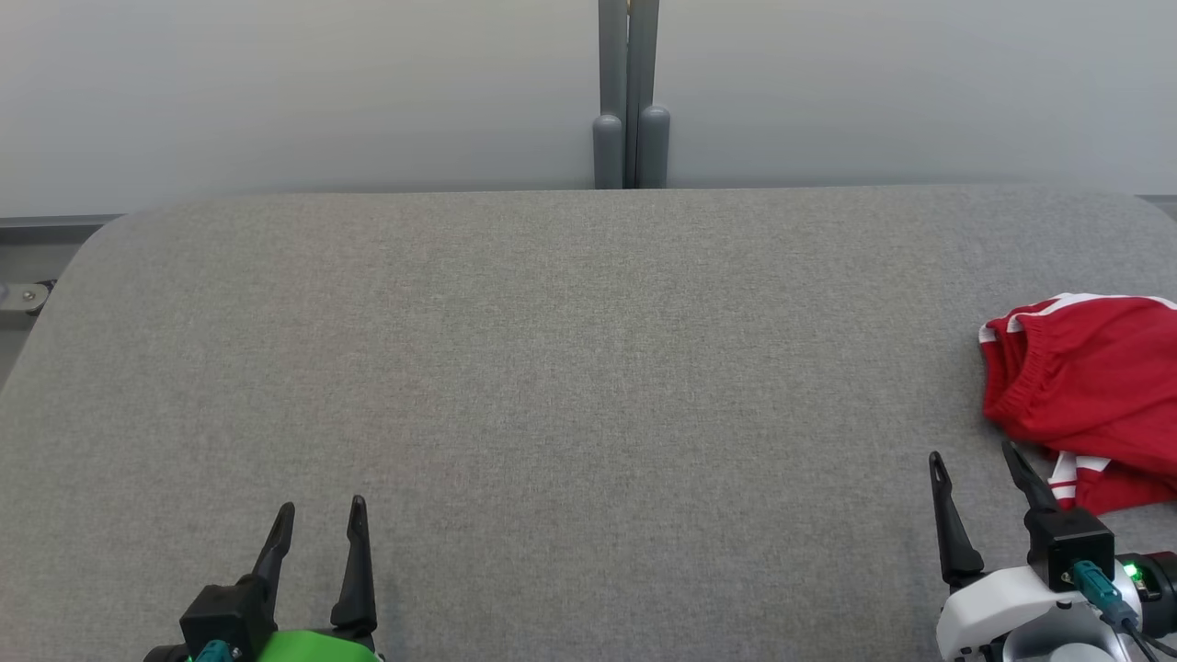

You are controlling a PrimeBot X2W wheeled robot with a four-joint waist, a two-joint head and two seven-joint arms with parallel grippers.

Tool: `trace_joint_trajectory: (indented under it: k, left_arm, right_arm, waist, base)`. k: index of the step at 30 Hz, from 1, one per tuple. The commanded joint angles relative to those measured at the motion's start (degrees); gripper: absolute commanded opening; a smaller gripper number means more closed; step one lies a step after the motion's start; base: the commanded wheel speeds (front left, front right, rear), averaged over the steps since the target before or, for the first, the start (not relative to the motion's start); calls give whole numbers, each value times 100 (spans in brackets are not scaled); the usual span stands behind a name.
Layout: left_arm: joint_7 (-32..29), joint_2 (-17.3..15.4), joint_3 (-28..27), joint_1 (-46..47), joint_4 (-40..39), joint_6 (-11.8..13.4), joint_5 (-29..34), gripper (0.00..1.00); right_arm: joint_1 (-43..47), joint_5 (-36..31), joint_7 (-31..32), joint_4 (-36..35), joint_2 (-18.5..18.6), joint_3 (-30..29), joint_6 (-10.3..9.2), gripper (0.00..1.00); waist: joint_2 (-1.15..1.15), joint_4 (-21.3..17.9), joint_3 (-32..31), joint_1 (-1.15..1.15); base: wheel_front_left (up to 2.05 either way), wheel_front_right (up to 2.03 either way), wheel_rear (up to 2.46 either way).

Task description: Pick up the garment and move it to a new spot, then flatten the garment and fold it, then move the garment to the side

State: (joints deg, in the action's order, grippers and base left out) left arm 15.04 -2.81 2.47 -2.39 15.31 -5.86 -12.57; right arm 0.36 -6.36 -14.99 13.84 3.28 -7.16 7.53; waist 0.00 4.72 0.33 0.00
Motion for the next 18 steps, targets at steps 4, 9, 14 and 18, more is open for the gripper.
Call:
trace_joint_trajectory:
  k: [4, 9, 14, 18]
  left_arm:
    - [14, -19, -24, -5, 21, 32, -17, 100]
    - [14, -19, -22, 13, 11, 25, -8, 100]
    - [14, -19, -28, 21, 19, 19, -9, 100]
    - [14, -19, -24, 18, 29, 17, -7, 100]
  right_arm:
    - [7, -44, -23, 28, -3, -50, -10, 100]
    - [-34, -90, -24, 87, -9, -135, -10, 100]
    - [-62, -117, -24, 115, -22, -175, -10, 100]
    - [-59, -118, -24, 126, -29, -178, -10, 100]
  waist:
    - [0, -7, -13, 0]
    - [0, -7, -18, 0]
    - [0, -22, -23, 0]
    - [0, -37, -29, 0]
  base:
    - [0, 0, 0]
    - [0, 0, 0]
    - [0, 0, 0]
    - [0, 0, 0]
